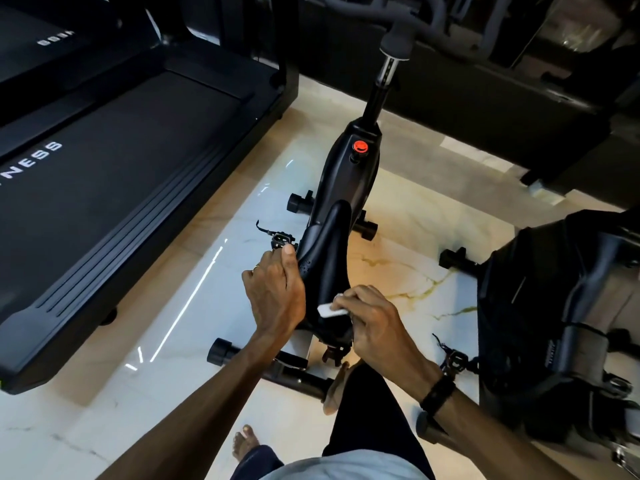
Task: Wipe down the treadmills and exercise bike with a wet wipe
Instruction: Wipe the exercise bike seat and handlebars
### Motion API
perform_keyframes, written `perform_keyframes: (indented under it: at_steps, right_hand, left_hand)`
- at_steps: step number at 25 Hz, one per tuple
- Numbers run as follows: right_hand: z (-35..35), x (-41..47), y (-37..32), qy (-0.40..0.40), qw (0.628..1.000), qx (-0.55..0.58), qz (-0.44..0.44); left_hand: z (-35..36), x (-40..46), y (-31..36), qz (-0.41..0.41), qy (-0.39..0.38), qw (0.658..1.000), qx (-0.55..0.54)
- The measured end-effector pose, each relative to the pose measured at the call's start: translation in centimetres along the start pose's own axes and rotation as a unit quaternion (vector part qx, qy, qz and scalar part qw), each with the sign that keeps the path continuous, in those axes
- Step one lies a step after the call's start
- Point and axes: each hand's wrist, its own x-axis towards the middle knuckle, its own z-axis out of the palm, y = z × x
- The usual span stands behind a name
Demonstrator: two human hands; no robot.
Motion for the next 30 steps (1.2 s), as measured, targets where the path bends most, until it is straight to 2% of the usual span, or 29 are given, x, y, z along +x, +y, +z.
perform_keyframes:
  at_steps: [2, 4, 5, 6, 8, 9, 11, 15, 20, 27, 30]
  right_hand:
    - [-1.9, 0.2, 0.0, -0.083, 0.993, 0.079, 0.032]
    - [-4.8, 1.9, 0.4, -0.203, 0.965, 0.140, 0.092]
    - [-6.1, 3.3, 0.8, -0.224, 0.958, 0.143, 0.109]
    - [-7.1, 5.1, 1.2, -0.191, 0.965, 0.136, 0.118]
    - [-7.8, 9.3, 3.1, -0.010, 0.986, 0.104, 0.132]
    - [-7.5, 11.4, 4.0, 0.071, 0.983, 0.091, 0.142]
    - [-5.5, 14.9, 5.9, 0.154, 0.969, 0.084, 0.174]
    - [-1.0, 15.7, 6.4, 0.174, 0.969, 0.053, 0.170]
    - [0.5, 9.6, 4.7, 0.202, 0.969, 0.070, 0.125]
    - [1.0, 0.7, 3.1, 0.120, 0.983, 0.115, 0.074]
    - [0.1, -1.1, 3.8, 0.047, 0.985, 0.153, 0.069]
  left_hand:
    - [-0.1, 0.0, 0.1, 0.003, 0.001, 1.000, -0.003]
    - [-0.2, 0.0, 0.1, 0.004, -0.002, 1.000, -0.011]
    - [-0.2, 0.1, 0.1, 0.002, -0.003, 1.000, -0.014]
    - [-0.2, 0.1, 0.1, -0.002, -0.004, 1.000, -0.015]
    - [-0.2, 0.2, 0.0, -0.005, -0.004, 1.000, -0.016]
    - [-0.2, 0.2, 0.0, -0.005, -0.003, 1.000, -0.016]
    - [-0.2, 0.2, 0.0, -0.003, 0.001, 1.000, -0.014]
    - [-0.3, 0.0, 0.1, -0.004, 0.010, 1.000, -0.012]
    - [0.0, -0.2, 0.1, -0.008, 0.005, 1.000, -0.008]
    - [0.1, -0.4, 0.2, -0.003, 0.011, 1.000, -0.001]
    - [0.0, -0.2, 0.2, -0.004, 0.010, 1.000, -0.004]
